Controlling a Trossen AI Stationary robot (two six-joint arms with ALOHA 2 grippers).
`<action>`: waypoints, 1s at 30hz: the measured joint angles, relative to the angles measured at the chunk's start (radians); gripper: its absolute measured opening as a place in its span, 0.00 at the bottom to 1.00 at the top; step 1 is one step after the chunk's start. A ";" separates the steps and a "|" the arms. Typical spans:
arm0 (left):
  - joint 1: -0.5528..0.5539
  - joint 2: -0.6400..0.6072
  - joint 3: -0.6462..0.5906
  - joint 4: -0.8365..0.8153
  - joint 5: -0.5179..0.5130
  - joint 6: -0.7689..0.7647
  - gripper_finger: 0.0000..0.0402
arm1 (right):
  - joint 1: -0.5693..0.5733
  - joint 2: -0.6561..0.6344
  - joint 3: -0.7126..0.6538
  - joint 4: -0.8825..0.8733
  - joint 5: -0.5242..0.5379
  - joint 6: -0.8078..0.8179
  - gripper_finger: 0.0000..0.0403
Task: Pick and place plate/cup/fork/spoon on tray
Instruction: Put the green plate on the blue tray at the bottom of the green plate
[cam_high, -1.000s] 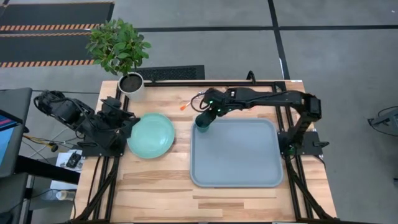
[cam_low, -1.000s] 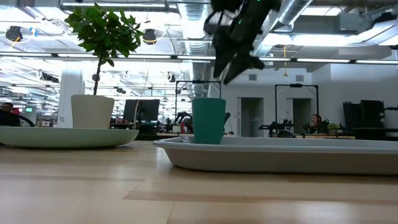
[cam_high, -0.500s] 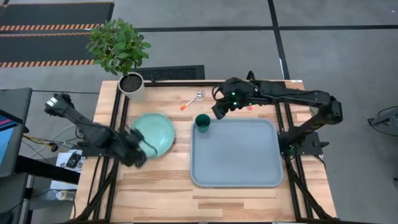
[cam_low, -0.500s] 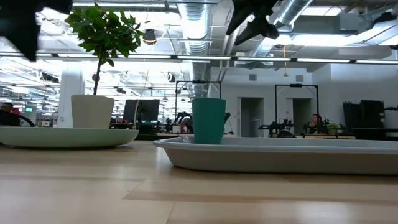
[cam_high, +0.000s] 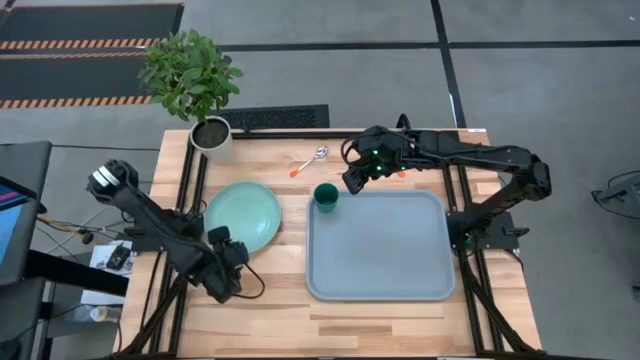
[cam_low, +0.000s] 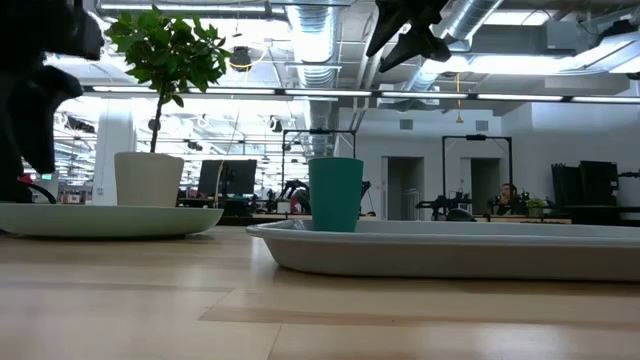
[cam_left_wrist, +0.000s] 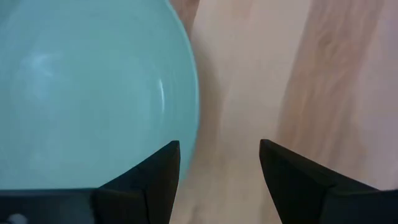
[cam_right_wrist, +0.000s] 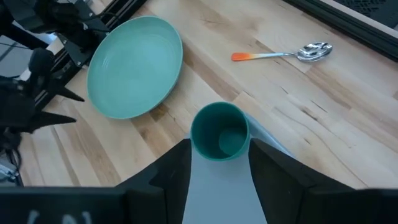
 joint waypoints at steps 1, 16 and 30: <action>0.001 0.024 0.000 0.001 0.000 0.011 0.52 | 0.000 0.000 0.000 0.000 0.000 0.000 0.46; 0.019 0.235 0.006 -0.005 0.067 -0.036 0.33 | 0.034 0.000 0.000 0.000 -0.001 -0.026 0.44; -0.009 0.007 0.048 -0.011 0.060 -0.057 0.02 | 0.059 0.000 0.000 -0.026 0.000 -0.039 0.43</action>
